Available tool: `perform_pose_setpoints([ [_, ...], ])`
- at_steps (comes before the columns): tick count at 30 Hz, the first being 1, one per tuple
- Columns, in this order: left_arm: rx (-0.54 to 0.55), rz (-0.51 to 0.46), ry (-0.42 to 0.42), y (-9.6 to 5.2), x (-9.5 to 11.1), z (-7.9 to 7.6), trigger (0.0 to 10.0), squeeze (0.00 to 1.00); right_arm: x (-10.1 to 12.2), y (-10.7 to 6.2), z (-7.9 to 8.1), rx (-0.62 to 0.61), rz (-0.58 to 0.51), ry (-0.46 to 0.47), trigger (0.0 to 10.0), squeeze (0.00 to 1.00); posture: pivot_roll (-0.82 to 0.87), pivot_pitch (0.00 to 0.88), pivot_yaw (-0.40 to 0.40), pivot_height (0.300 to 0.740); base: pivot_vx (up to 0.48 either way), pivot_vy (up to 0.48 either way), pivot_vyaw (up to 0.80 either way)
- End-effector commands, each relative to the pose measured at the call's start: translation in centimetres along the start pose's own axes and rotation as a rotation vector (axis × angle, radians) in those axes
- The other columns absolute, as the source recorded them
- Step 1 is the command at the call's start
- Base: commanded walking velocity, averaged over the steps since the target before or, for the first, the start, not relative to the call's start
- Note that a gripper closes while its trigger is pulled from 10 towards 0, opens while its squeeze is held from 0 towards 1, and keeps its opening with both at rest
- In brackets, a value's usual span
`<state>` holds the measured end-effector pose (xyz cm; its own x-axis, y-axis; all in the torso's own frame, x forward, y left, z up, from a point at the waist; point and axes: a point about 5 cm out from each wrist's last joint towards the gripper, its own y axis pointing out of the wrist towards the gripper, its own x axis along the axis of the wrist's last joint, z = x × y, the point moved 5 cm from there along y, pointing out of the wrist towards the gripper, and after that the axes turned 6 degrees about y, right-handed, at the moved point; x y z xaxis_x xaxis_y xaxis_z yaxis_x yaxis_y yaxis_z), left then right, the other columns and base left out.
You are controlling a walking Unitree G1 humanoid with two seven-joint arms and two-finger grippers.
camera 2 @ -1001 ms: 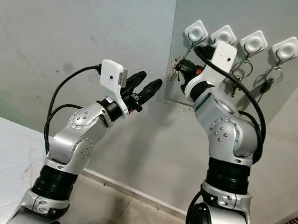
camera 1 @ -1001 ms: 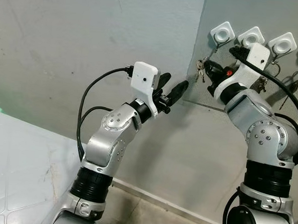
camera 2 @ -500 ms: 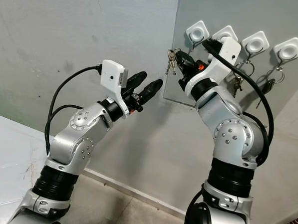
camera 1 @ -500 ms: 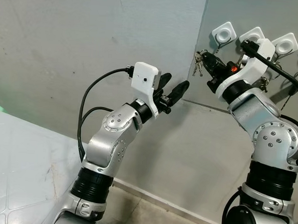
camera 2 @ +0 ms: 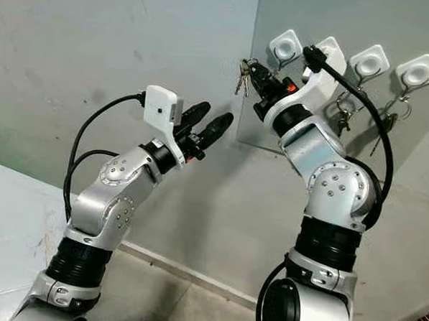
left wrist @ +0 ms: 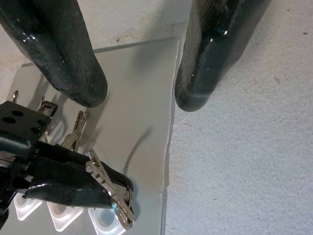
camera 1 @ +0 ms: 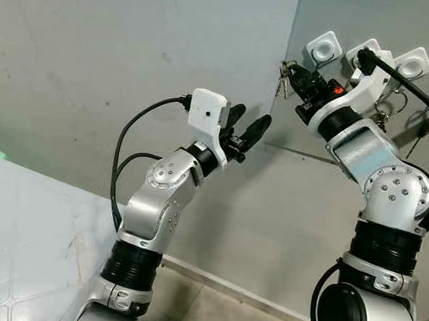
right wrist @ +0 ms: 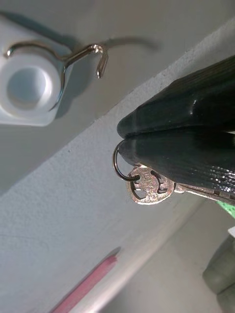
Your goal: Hang keys on a hook
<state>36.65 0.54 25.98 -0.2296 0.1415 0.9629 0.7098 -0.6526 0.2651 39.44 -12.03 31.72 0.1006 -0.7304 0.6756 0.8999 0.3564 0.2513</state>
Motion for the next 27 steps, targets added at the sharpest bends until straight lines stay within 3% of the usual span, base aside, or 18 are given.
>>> perform_pose_setpoints([
  [1,0.007,-0.026,0.011,-0.1,0.8,0.1,10.0,0.0,0.5,0.3,0.5,0.014,-0.019,0.022,10.0,0.0,-0.06,0.023,-0.005,0.74,0.0,0.0,0.0],
  [5,0.009,-0.027,0.008,-0.1,0.8,0.1,10.0,0.0,0.4,0.3,-0.9,-0.022,-0.027,0.072,10.0,0.0,-0.07,0.025,-0.003,0.74,0.0,0.0,0.0],
  [14,0.01,-0.027,0.007,0.0,0.8,0.2,10.0,0.0,0.9,0.3,-2.2,-0.052,-0.057,0.111,10.0,0.0,-0.07,0.028,-0.002,0.74,0.0,0.0,0.0],
  [27,0.007,-0.029,0.002,0.0,0.8,0.1,10.0,0.0,1.7,0.5,-2.1,-0.027,-0.085,0.12,10.0,0.0,-0.07,0.032,0.002,0.74,0.0,0.0,0.0],
])
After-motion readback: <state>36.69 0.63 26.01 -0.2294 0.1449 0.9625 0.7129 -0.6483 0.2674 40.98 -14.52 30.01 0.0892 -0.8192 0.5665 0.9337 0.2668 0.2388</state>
